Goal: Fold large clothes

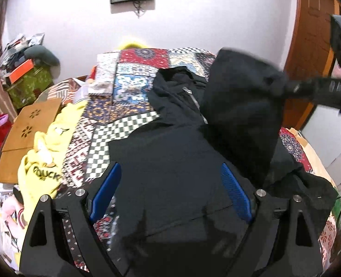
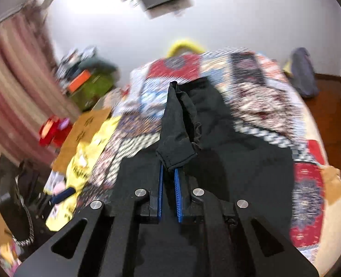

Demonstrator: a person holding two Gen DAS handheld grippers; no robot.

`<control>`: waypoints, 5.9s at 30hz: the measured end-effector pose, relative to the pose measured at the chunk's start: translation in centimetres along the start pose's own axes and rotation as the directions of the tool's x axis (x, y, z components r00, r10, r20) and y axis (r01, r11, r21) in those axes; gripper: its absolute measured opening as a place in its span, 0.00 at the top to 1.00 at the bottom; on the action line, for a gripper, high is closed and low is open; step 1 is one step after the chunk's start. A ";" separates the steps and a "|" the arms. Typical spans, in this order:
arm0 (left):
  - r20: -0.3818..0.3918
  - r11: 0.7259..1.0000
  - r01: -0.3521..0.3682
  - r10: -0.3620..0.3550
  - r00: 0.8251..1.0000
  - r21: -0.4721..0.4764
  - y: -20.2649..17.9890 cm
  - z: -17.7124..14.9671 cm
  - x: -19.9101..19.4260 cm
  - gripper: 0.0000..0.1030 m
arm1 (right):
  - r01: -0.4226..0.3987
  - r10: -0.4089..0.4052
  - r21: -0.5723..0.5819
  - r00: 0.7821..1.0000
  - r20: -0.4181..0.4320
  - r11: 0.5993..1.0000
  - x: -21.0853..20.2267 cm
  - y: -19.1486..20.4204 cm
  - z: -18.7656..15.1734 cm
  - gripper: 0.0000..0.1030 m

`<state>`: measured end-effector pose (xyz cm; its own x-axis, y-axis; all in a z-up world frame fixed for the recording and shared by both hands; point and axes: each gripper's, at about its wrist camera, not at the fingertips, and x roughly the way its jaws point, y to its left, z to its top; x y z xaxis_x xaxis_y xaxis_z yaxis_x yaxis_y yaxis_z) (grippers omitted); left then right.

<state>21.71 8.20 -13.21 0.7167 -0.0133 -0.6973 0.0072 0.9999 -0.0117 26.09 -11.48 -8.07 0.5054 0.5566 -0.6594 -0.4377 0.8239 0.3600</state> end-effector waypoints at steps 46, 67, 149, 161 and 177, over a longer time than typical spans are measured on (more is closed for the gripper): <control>-0.229 0.864 0.170 -0.308 0.924 -0.474 5.6 -4.1 10.4 0.70 | 0.352 -0.319 0.119 0.918 -0.235 0.928 -1.2 -14.3 -8.6 0.47; -0.166 0.983 -0.039 0.008 0.986 -0.179 5.3 -2.1 6.7 0.75 | 0.314 -0.289 0.038 0.911 -0.293 0.949 3.5 -12.8 -9.9 0.37; -0.131 0.985 0.146 -0.133 0.982 0.092 -1.6 13.7 13.7 0.89 | 0.125 -0.125 -0.025 0.992 -0.023 0.992 7.0 -5.4 7.5 0.86; -0.229 0.981 0.163 -0.135 0.964 0.109 -3.7 3.5 10.7 0.87 | 0.153 -0.158 -0.058 0.982 -0.100 0.987 4.6 -5.1 -1.7 0.85; -0.303 0.957 0.093 -0.005 0.953 0.276 -2.5 -6.7 7.0 0.66 | 0.233 -0.246 -0.080 0.941 -0.232 0.969 1.2 -8.4 -8.1 0.58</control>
<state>22.09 5.59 -22.85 0.4719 -0.0185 -0.8815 0.2661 0.9562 0.1223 24.34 -18.62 -17.21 0.4103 0.2965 -0.8624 -0.3659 0.9197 0.1421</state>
